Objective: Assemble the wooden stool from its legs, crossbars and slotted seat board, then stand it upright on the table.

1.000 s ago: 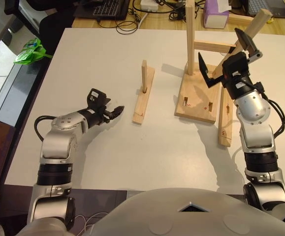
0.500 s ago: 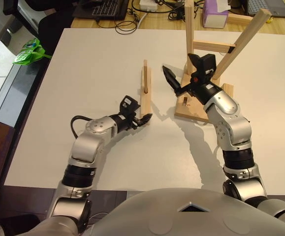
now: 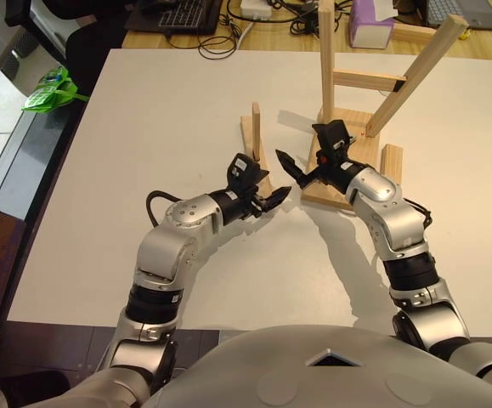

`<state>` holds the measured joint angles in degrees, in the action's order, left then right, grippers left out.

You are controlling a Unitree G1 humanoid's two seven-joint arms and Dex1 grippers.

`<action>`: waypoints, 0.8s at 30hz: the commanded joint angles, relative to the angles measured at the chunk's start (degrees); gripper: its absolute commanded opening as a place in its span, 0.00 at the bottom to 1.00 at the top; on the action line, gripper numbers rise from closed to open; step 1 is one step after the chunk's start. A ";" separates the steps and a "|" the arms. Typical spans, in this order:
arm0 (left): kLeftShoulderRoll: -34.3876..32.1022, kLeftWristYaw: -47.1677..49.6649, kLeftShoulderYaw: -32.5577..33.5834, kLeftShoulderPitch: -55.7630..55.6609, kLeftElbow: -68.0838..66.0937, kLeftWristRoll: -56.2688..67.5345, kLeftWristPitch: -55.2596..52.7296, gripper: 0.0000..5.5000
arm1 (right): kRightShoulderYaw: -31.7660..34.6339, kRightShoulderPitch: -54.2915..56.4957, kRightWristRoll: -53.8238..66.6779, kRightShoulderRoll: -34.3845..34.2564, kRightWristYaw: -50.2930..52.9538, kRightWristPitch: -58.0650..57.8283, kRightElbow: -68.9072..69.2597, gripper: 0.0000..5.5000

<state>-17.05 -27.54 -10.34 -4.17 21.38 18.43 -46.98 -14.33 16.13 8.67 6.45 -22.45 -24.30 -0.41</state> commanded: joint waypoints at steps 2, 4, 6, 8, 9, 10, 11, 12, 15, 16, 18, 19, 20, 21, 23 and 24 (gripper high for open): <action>-3.20 -2.94 0.50 -0.91 4.30 2.80 -2.66 0.61 | -0.23 4.72 0.52 -1.49 -2.71 -0.21 -3.08 0.98; -5.97 -5.41 1.01 -1.06 5.80 4.03 -2.96 0.61 | -0.19 5.80 0.38 -2.10 -3.06 -0.23 -3.78 0.98; -8.77 -7.57 1.37 -1.01 6.28 4.50 -2.37 0.61 | -0.20 6.96 0.00 -3.06 -2.56 0.30 -4.91 0.98; -10.38 -8.99 1.69 -0.82 6.58 5.00 -1.86 0.61 | -0.22 8.36 -0.72 -4.53 -1.38 1.21 -7.33 0.98; -10.89 -9.57 1.75 -0.68 6.81 5.36 -1.72 0.62 | -0.22 9.12 -1.11 -5.37 -0.84 1.75 -8.86 0.92; -11.32 -10.01 1.70 -0.57 7.09 5.71 -1.59 0.62 | -0.16 9.71 -1.40 -6.07 -0.28 2.25 -10.24 0.90; -11.55 -10.26 1.78 -0.52 7.30 6.01 -1.56 0.62 | -0.08 10.38 -1.63 -6.83 0.27 2.79 -11.93 0.87; -11.53 -10.28 2.00 -0.63 7.28 6.19 -1.52 0.62 | 0.05 10.95 -1.74 -7.63 0.68 3.15 -13.39 0.85; -11.30 -9.63 2.64 -1.20 6.40 6.28 -1.32 0.62 | 0.28 12.18 -1.80 -9.45 0.99 4.04 -16.98 0.75; -11.21 -9.42 2.76 -1.31 6.13 6.20 -1.26 0.62 | 0.33 12.45 -1.76 -9.78 0.89 4.22 -17.99 0.73; -11.04 -9.11 2.80 -1.41 5.77 6.04 -1.07 0.62 | 0.51 12.95 -1.69 -10.26 0.60 4.76 -20.18 0.67; -10.87 -8.80 2.81 -1.47 5.67 5.99 -0.99 0.62 | 0.60 13.22 -1.76 -10.41 0.40 5.14 -21.21 0.63; -10.60 -8.38 2.88 -1.65 5.37 5.87 -0.84 0.62 | 0.77 13.63 -1.87 -10.59 0.40 5.62 -22.33 0.59; -10.28 -7.87 3.02 -1.87 5.04 5.74 -0.74 0.62 | 1.05 14.00 -1.94 -10.82 0.71 5.99 -23.17 0.56; -9.99 -7.21 3.18 -2.21 4.54 5.63 -0.53 0.62 | 1.57 14.54 -1.97 -11.16 1.30 6.49 -24.36 0.48; -9.80 -6.80 3.34 -2.38 4.25 5.54 -0.36 0.62 | 2.02 14.76 -1.98 -11.34 1.79 6.85 -25.10 0.45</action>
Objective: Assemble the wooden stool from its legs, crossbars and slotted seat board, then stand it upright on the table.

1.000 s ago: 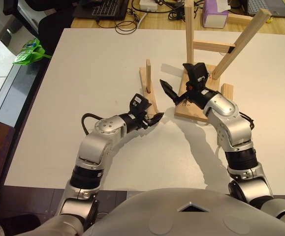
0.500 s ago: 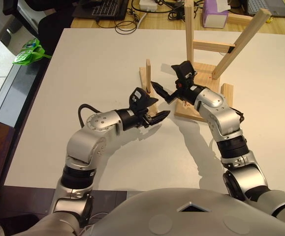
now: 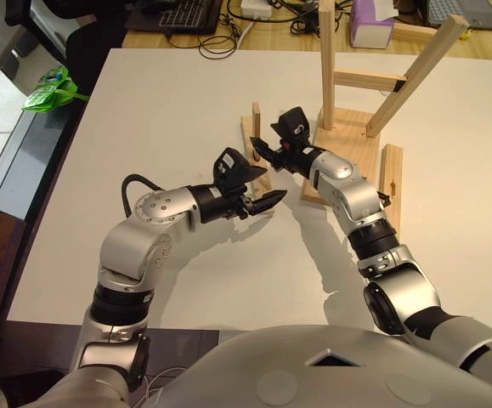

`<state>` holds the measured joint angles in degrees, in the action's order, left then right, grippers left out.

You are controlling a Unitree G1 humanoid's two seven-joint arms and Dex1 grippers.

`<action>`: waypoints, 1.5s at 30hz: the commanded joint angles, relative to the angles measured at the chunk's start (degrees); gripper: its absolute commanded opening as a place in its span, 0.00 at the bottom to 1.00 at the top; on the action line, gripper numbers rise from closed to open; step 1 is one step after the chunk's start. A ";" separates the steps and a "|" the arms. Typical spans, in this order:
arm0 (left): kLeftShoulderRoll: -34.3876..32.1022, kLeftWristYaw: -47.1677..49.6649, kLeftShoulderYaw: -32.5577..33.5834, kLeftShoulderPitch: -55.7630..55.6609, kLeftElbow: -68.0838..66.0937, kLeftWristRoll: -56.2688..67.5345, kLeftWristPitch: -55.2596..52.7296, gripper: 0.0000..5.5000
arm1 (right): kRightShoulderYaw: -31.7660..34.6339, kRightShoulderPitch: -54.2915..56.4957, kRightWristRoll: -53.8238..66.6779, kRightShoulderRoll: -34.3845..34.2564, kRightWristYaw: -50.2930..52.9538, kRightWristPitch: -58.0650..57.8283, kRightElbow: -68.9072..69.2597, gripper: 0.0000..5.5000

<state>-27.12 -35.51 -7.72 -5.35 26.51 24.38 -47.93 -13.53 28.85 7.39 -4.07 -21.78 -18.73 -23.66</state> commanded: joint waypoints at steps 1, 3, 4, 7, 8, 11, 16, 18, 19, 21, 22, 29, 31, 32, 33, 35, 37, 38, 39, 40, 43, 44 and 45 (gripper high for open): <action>0.39 1.49 0.84 -1.30 -1.13 -0.49 0.77 0.62 | 1.62 2.24 -0.70 -0.99 1.50 1.74 -2.56 0.42; 0.61 2.00 0.91 -1.34 -1.45 -0.55 1.05 0.62 | 2.53 2.56 -0.43 -1.41 2.03 2.64 -3.82 0.34; 0.74 2.23 0.91 -1.29 -1.48 -0.54 1.14 0.62 | 3.13 2.68 -0.12 -1.58 2.20 3.15 -4.39 0.30; 1.11 2.84 1.07 -1.18 -1.87 -0.60 1.85 0.62 | 5.70 2.66 0.92 -1.95 3.08 4.29 -5.75 0.20; 1.13 2.95 1.17 -1.13 -2.02 -0.58 2.15 0.62 | 6.81 2.50 1.52 -2.24 3.51 4.38 -6.00 0.16; 1.28 3.25 1.43 -1.04 -2.04 -0.32 2.61 0.62 | 9.72 1.96 3.06 -3.09 4.34 5.80 -6.92 0.08; 1.46 3.71 1.41 -1.13 -2.35 -0.35 2.99 0.62 | 12.71 0.64 6.12 -4.17 2.55 7.21 -7.01 0.07; 1.43 3.92 1.43 -1.14 -2.41 -0.36 3.01 0.62 | 14.24 0.46 8.17 -4.65 1.64 6.78 -6.61 0.07; 1.31 3.91 1.43 -1.20 -2.57 -0.43 3.10 0.62 | 14.92 0.29 9.19 -4.93 0.98 6.66 -6.28 0.07; 1.14 3.86 1.50 -1.39 -2.98 -0.51 3.22 0.62 | 16.53 0.04 12.13 -5.62 -0.53 5.90 -5.18 0.07; 0.98 3.75 1.61 -1.42 -3.17 -0.53 3.30 0.62 | 17.22 -0.12 13.82 -5.92 -1.37 5.32 -4.08 0.07; 1.58 5.44 11.04 -5.42 -9.61 2.51 2.66 0.62 | 13.01 -4.68 20.39 -3.72 -10.18 -1.41 12.87 0.07; 5.48 11.03 18.87 -9.92 -13.89 6.87 -0.22 0.62 | 10.87 -6.10 20.20 -2.71 -11.20 -2.76 17.53 0.07; 7.07 13.46 22.62 -12.02 -15.69 9.69 -2.11 0.62 | 10.01 -6.70 20.10 -2.31 -11.50 -3.09 19.57 0.07; 8.23 15.23 25.74 -13.63 -16.96 12.55 -4.08 0.62 | 9.39 -7.13 19.91 -2.00 -11.59 -3.10 21.00 0.07; 10.19 19.13 31.12 -16.31 -18.02 18.17 -8.06 0.62 | 7.43 -7.93 18.12 -1.00 -11.72 -1.80 23.15 0.07; 11.90 23.98 35.27 -18.48 -18.97 22.22 -11.56 0.62 | 5.66 -8.48 16.66 -0.27 -11.92 -0.67 24.60 0.07; 12.54 25.99 36.48 -19.19 -19.42 23.69 -13.05 0.62 | 4.82 -8.74 16.05 0.04 -12.24 -0.12 25.32 0.07; 12.97 27.44 37.07 -19.68 -19.82 24.60 -14.25 0.62 | 4.05 -8.94 15.36 0.39 -12.52 0.65 25.89 0.07; 13.56 28.94 37.56 -19.96 -19.96 25.59 -15.46 0.62 | 3.40 -9.05 14.51 0.67 -12.60 1.95 26.29 0.07; 15.78 32.72 38.84 -19.91 -18.94 29.16 -18.17 0.62 | 1.65 -8.94 11.09 1.62 -12.62 6.58 26.55 0.07; 16.76 33.93 39.23 -19.65 -18.38 30.51 -18.76 0.62 | 1.20 -8.90 10.06 1.78 -12.52 8.08 26.49 0.07; 17.68 35.01 39.52 -19.37 -17.91 31.69 -19.09 0.62 | 0.85 -8.80 9.20 1.85 -12.40 9.46 26.27 0.07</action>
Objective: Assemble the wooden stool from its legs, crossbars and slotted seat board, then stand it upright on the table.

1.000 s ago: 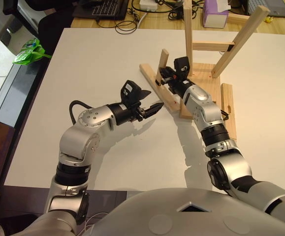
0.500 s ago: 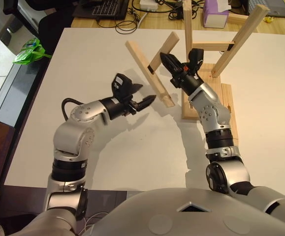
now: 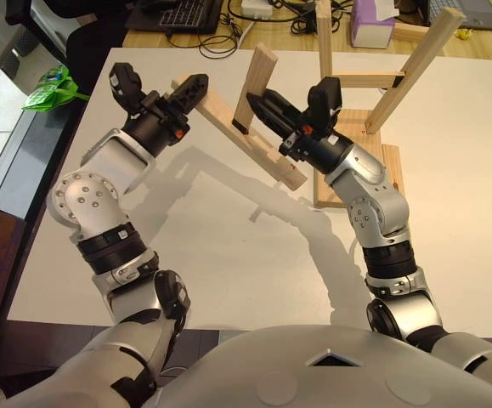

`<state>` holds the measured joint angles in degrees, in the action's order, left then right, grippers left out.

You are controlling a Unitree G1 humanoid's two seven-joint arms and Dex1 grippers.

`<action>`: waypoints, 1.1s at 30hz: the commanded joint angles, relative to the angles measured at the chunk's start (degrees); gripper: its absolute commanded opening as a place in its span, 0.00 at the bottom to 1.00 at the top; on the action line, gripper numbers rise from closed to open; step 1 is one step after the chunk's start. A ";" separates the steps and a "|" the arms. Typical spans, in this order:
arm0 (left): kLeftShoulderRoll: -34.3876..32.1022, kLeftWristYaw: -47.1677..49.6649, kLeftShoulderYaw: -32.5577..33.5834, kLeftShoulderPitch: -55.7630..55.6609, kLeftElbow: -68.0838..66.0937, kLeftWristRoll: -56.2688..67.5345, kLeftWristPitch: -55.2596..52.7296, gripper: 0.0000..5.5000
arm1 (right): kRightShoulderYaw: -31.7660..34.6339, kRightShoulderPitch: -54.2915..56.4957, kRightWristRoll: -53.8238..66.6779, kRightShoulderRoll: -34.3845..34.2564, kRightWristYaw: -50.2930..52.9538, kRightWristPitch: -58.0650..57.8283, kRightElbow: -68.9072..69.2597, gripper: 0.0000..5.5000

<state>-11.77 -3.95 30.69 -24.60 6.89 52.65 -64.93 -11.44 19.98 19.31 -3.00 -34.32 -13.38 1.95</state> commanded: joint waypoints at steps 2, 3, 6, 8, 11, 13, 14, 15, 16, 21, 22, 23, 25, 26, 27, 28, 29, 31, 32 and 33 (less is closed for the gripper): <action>4.20 5.62 1.69 0.12 2.62 5.57 -1.97 0.62 | -2.05 0.20 -4.10 1.02 0.27 6.22 0.18 0.07; 4.84 6.68 1.93 0.10 2.96 6.37 -1.66 0.62 | -2.47 0.17 -4.63 1.16 0.16 6.90 -0.03 0.07; 6.42 9.90 3.33 -1.16 3.14 8.63 1.06 0.56 | -3.60 -0.13 -6.06 1.76 -0.06 8.42 -0.74 0.07; 6.86 10.23 2.93 -1.38 4.16 10.84 2.01 0.51 | -3.97 -0.20 -6.64 2.12 -0.14 9.06 -1.44 0.07; 6.79 10.73 1.84 -0.81 4.64 12.95 2.85 0.43 | -4.32 -0.24 -7.08 2.44 -0.17 9.64 -2.06 0.07; 6.61 10.61 0.97 -0.39 4.77 13.99 3.37 0.39 | -4.36 -0.23 -7.19 2.49 0.02 9.96 -2.24 0.07; 6.66 10.67 0.53 -0.18 4.89 14.48 3.56 0.36 | -4.40 -0.18 -7.25 2.48 0.12 10.11 -2.37 0.07; 6.82 10.75 0.02 0.07 4.95 14.73 3.82 0.34 | -4.47 -0.14 -7.31 2.50 0.20 10.24 -2.46 0.07; 7.06 10.84 -0.50 0.31 4.97 14.80 4.09 0.31 | -4.52 -0.09 -7.43 2.56 0.36 10.30 -2.53 0.07; 8.35 12.58 -2.05 0.89 5.40 16.82 5.48 0.22 | -4.70 0.17 -8.48 2.64 1.36 10.52 -3.56 0.07; 8.60 13.17 -2.18 0.94 5.50 17.30 5.82 0.21 | -4.78 0.12 -8.54 2.67 1.50 10.57 -3.62 0.07; 8.83 13.75 -2.29 0.90 5.49 17.79 6.33 0.21 | -4.86 0.10 -8.59 2.72 1.57 10.62 -3.75 0.07; 9.35 14.85 -2.20 0.31 5.37 18.83 7.80 0.21 | -5.14 -0.06 -8.86 2.93 1.62 10.60 -3.95 0.15; 9.41 15.46 -2.23 -0.13 5.27 19.28 8.43 0.21 | -5.31 -0.12 -9.06 3.07 1.60 10.62 -4.12 0.17; 9.45 16.18 -2.16 -0.67 5.15 19.89 9.19 0.20 | -5.48 -0.10 -9.30 3.13 1.61 10.62 -4.37 0.22; 9.48 16.91 -2.24 -1.14 5.13 20.57 9.97 0.19 | -5.65 -0.02 -9.56 3.27 1.59 10.53 -4.63 0.24; 9.55 17.48 -2.38 -1.47 5.15 21.04 10.63 0.19 | -5.75 0.00 -9.73 3.46 1.54 10.44 -4.80 0.29; 9.64 18.48 -2.66 -1.78 5.31 21.71 12.15 0.19 | -6.08 -0.15 -10.14 4.00 1.31 9.69 -5.02 0.36; 9.47 18.66 -2.90 -1.94 5.59 21.14 13.24 0.19 | -6.63 -0.67 -10.54 4.93 0.79 8.43 -4.69 0.39; 9.17 18.62 -3.20 -2.04 5.85 20.56 14.17 0.19 | -7.04 -1.12 -11.01 5.68 0.53 7.73 -4.39 0.41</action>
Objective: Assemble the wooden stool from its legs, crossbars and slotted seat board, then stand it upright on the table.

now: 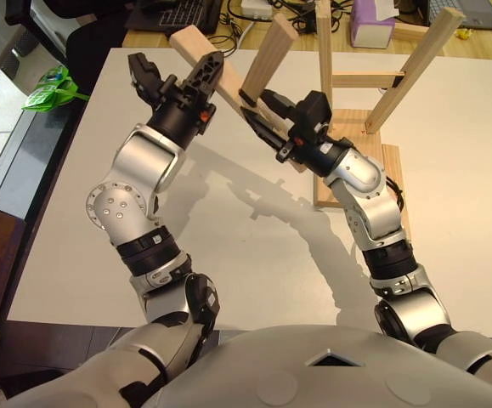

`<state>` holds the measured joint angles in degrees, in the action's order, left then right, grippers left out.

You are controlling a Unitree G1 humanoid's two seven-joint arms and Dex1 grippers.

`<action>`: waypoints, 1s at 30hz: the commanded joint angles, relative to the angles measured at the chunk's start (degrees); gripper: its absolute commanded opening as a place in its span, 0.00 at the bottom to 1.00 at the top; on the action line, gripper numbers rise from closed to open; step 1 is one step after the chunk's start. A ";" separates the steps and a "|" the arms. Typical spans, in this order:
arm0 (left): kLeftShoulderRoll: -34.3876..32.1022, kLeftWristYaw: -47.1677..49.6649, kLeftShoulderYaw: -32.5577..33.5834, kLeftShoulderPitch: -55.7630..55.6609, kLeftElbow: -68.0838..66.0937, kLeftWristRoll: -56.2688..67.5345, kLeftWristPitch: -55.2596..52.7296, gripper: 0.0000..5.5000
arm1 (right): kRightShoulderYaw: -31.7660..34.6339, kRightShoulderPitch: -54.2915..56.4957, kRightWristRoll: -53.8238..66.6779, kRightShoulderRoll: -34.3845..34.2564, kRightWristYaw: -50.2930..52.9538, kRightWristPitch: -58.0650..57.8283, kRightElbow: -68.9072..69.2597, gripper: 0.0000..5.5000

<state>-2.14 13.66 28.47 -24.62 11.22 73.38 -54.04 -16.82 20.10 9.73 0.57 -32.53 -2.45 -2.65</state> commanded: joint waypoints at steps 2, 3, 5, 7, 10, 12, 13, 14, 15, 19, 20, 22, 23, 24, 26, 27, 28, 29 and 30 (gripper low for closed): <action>-1.76 0.24 -2.18 -2.02 2.39 -1.99 4.79 0.19 | -1.03 -2.43 -1.82 3.20 -0.28 -4.00 1.40 0.49; -2.74 -0.69 -3.05 -1.60 2.87 -3.15 5.04 0.19 | 0.00 -2.99 -1.80 3.50 0.85 -3.87 2.34 0.52; -4.09 -1.87 -4.23 -0.61 3.58 -4.77 5.48 0.19 | 1.73 -4.24 -2.13 4.46 2.66 -4.00 4.81 0.58; -6.16 -3.12 -5.84 0.35 4.58 -8.28 6.67 0.19 | 2.74 -6.35 -1.92 6.38 3.04 -5.69 8.77 0.65; -9.64 -3.11 -9.66 1.89 8.99 -16.64 8.54 0.19 | 4.86 -12.16 -0.37 12.89 0.78 -10.86 17.75 0.76; -8.96 -0.93 -12.12 3.18 12.64 -19.28 8.27 0.19 | 7.56 -16.16 0.48 17.80 -0.63 -14.40 23.01 0.82; -8.46 -0.29 -13.35 3.80 13.99 -20.33 8.17 0.19 | 8.79 -17.59 0.82 19.68 -1.09 -15.80 24.80 0.86; -6.52 0.54 -15.56 5.15 15.77 -21.25 8.41 0.19 | 10.51 -19.56 1.09 22.61 -2.13 -17.35 26.80 0.88; -5.11 1.00 -17.33 6.31 16.92 -22.13 8.77 0.19 | 11.73 -20.91 1.33 25.00 -3.10 -18.60 28.16 0.92; -0.75 1.05 -20.64 8.89 17.86 -25.41 11.75 0.19 | 16.55 -25.81 1.25 35.14 -8.27 -21.48 31.10 0.98; -0.17 0.92 -20.68 8.92 17.61 -26.17 12.60 0.19 | 18.12 -26.64 0.51 37.06 -8.67 -21.18 30.11 0.92; 0.80 0.73 -20.59 8.78 17.30 -27.35 14.30 0.19 | 20.52 -28.17 -1.90 40.50 -8.57 -19.99 26.37 0.85; 1.36 0.58 -20.50 8.54 17.20 -27.91 15.42 0.19 | 21.84 -28.69 -3.16 41.35 -7.46 -19.76 23.57 0.83; 1.83 0.60 -20.40 8.29 17.15 -28.37 16.23 0.19 | 22.52 -28.58 -4.14 41.83 -6.52 -19.43 20.88 0.79; 2.57 0.25 -20.54 7.75 16.63 -29.01 17.45 0.19 | 22.02 -26.38 -7.40 41.05 -2.77 -17.90 14.18 0.69; 2.86 0.09 -20.71 7.44 16.31 -29.25 17.82 0.19 | 20.56 -24.96 -8.94 40.21 -1.58 -16.69 11.43 0.66; 3.13 -0.12 -20.80 7.02 15.92 -29.49 18.22 0.19 | 18.76 -23.25 -10.23 39.05 -0.87 -15.33 8.98 0.61; 3.36 -0.26 -20.72 6.60 15.60 -29.69 18.56 0.19 | 17.01 -21.38 -11.19 37.94 -0.47 -14.21 7.26 0.58; 3.52 -0.42 -20.64 6.17 15.39 -29.74 18.80 0.19 | 15.95 -19.41 -11.60 36.99 -0.23 -13.49 6.34 0.53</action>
<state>0.96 13.46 7.81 -16.92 27.16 44.20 -36.07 0.98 -2.52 -0.96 38.87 -33.11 -17.43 5.16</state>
